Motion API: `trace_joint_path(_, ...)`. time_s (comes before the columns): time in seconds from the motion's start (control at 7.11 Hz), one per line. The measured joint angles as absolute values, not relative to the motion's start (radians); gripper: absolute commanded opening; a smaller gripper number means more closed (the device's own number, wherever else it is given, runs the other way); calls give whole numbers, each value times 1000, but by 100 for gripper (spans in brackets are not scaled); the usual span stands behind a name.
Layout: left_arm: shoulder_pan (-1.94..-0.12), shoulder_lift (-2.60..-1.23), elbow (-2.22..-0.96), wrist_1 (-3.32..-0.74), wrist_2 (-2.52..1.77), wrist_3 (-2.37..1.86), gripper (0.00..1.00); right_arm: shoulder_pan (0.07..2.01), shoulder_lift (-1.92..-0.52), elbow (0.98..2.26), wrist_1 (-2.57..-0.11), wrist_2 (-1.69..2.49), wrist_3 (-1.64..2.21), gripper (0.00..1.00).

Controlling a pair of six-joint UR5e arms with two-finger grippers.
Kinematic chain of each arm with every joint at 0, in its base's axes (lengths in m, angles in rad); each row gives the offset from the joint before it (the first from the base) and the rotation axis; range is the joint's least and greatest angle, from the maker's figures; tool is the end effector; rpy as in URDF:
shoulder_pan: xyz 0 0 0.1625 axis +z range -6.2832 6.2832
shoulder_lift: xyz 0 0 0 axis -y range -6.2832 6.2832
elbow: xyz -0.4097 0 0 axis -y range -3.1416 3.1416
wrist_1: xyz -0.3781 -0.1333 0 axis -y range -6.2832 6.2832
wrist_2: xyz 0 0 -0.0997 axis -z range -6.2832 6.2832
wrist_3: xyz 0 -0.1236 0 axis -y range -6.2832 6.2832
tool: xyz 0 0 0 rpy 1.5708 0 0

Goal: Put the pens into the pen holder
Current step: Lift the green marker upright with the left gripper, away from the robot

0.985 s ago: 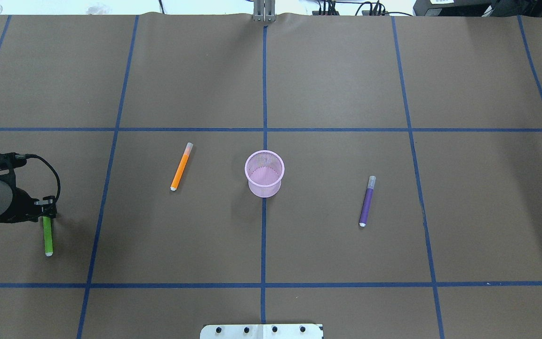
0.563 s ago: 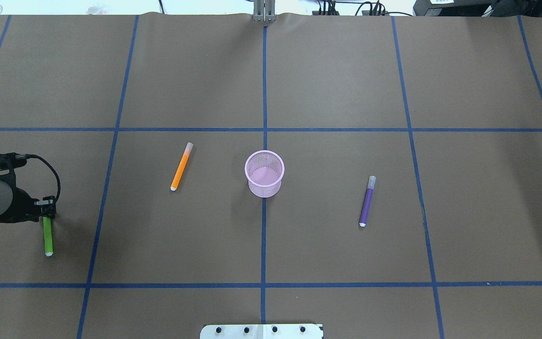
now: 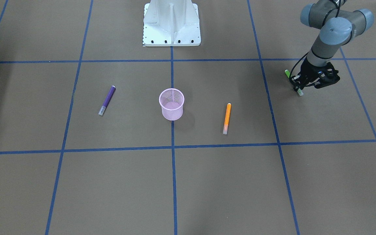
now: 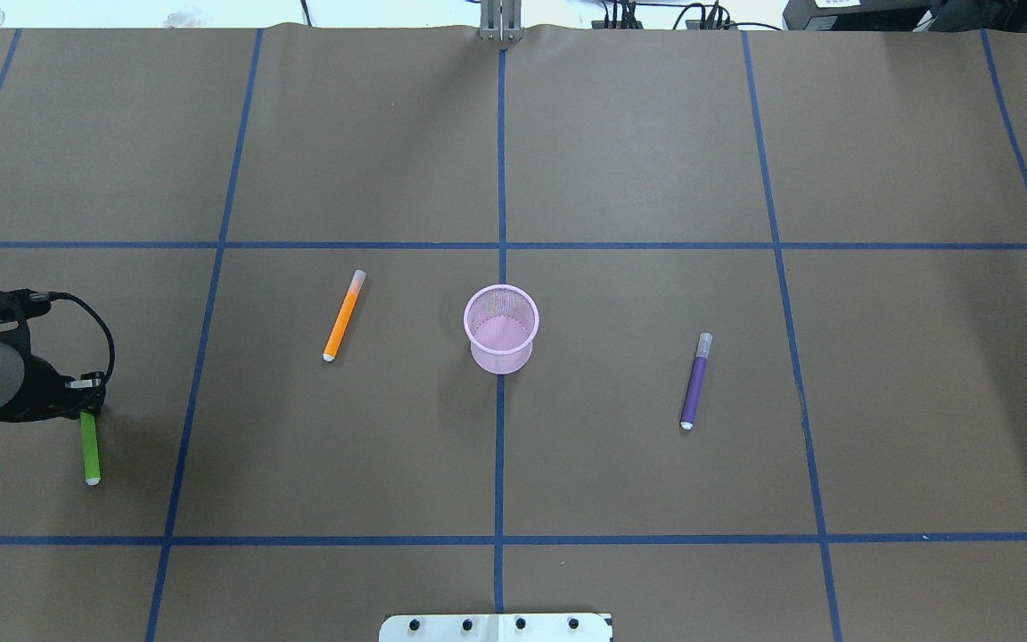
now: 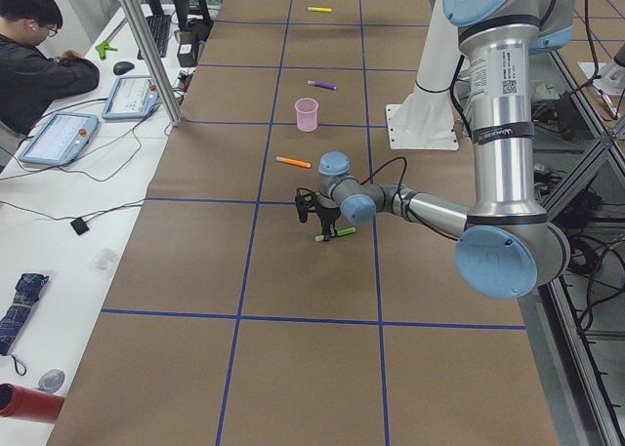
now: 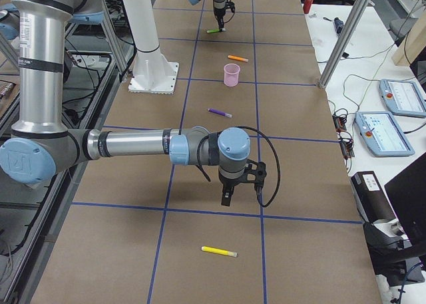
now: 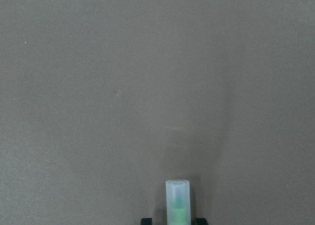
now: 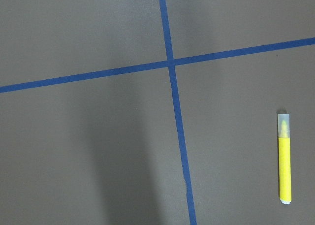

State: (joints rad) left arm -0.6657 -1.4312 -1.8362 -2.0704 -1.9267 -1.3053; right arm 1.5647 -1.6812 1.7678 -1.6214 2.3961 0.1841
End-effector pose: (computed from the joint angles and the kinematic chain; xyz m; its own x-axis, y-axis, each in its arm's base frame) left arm 0.3114 -0.3592 0.5563 0.7251 -0.2567 -0.6390 0.2365 0.9643 -0.1190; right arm 0.0398 -0.4344 0.6172 0.6678 0.1529 0.7285 -0.1182 0.9880 -0.0990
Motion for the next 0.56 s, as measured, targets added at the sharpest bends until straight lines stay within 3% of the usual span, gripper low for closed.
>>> trace_joint_path(0.56,-679,-1421,-1904,-2066,-1924,-1306,0,1565,-1656,1765,-1626,2393,183,100)
